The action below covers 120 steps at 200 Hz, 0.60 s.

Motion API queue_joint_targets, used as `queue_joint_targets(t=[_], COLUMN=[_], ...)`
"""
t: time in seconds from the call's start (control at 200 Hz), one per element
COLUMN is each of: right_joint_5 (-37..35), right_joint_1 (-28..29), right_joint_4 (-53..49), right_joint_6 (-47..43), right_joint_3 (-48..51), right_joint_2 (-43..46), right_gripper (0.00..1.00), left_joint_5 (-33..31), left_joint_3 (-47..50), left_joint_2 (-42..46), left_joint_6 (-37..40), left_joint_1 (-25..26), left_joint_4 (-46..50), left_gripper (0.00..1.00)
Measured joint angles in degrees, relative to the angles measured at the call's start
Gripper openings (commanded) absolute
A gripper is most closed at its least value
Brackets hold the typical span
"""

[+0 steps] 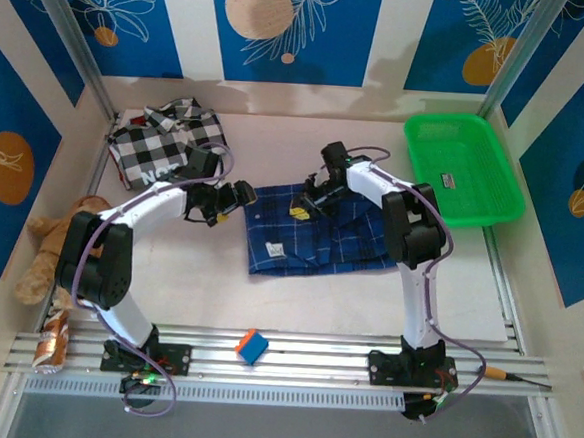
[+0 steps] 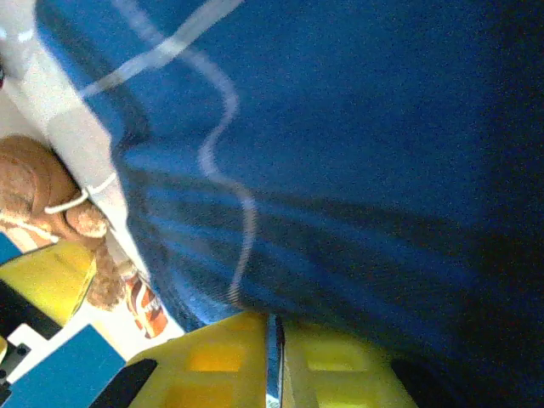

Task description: Fold and stack the long sleeve shirts

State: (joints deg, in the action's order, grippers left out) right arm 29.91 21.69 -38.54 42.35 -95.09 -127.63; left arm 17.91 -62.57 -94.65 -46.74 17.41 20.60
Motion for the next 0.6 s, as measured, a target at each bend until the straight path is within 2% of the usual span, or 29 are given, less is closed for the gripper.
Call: queue_joint_targets(t=[0.275,0.6], right_joint_5=[-3.13,-2.47], right_joint_1=[-1.84,-2.45], right_joint_4=[2.23,4.11], right_joint_6=[-0.26,-0.87], right_joint_3=[2.25,3.61], right_joint_2=[-0.04,0.02], right_gripper=[0.13,0.12], left_joint_5=[1.14,4.35], left_joint_3=[3.34,3.80], left_joint_2=[-2.10,-9.05], left_joint_6=[-4.15,-9.16], left_joint_1=[1.29,5.35], left_joint_4=[-7.41,-15.21], left_gripper=[0.91,0.78])
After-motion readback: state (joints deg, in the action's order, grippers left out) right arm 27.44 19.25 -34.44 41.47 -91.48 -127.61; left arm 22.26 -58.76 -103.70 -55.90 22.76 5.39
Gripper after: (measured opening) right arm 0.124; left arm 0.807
